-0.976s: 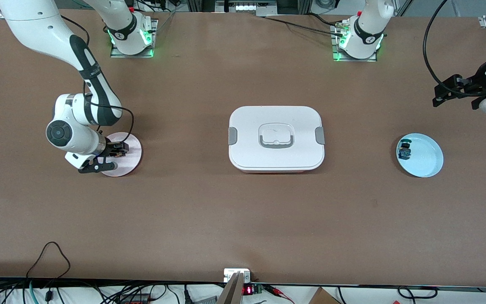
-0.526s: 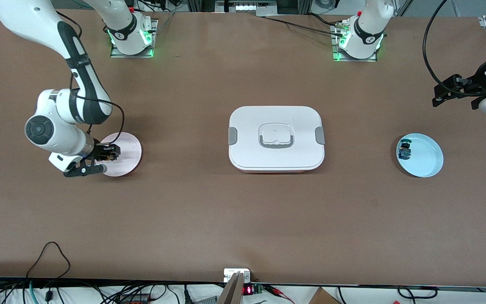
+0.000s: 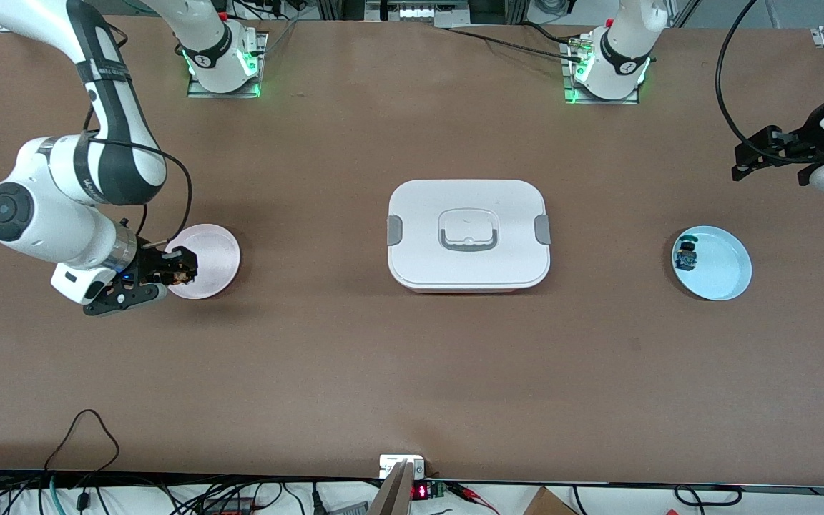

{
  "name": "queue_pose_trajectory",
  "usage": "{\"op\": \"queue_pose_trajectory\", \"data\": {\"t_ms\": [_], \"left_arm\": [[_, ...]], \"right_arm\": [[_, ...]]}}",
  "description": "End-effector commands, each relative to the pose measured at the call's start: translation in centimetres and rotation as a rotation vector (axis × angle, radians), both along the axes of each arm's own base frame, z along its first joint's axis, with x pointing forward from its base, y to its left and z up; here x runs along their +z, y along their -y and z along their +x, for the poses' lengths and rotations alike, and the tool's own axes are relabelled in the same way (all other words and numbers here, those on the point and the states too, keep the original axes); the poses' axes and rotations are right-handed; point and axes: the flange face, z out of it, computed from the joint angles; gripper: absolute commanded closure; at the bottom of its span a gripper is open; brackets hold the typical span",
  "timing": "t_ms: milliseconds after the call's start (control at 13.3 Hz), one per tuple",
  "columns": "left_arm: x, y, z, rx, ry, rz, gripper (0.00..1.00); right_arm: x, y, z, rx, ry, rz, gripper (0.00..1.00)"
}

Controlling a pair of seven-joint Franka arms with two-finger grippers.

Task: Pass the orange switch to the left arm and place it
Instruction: 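Lower the right gripper and close it on the orange switch, then lift the orange switch with the right gripper over the white box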

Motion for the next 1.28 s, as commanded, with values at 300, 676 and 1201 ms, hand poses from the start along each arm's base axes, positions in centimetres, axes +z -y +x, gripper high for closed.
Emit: {"op": "queue_pose_trajectory", "data": {"t_ms": [300,676,1201], "left_arm": [[0.6,0.3,0.4,0.003,-0.002,0.008,0.00],[0.5,0.3,0.5,0.009,-0.003,-0.036,0.00],[-0.3,0.1,1.8,0.008,-0.012,-0.046,0.00]], "right_arm": [[8.6,-4.4,0.0,0.186,0.075,0.135,1.00],[13.1,-9.2,-1.8,0.430,0.178,0.269,1.00],[13.8,-16.2,-3.2,0.730,0.335,0.595,1.00]]}}
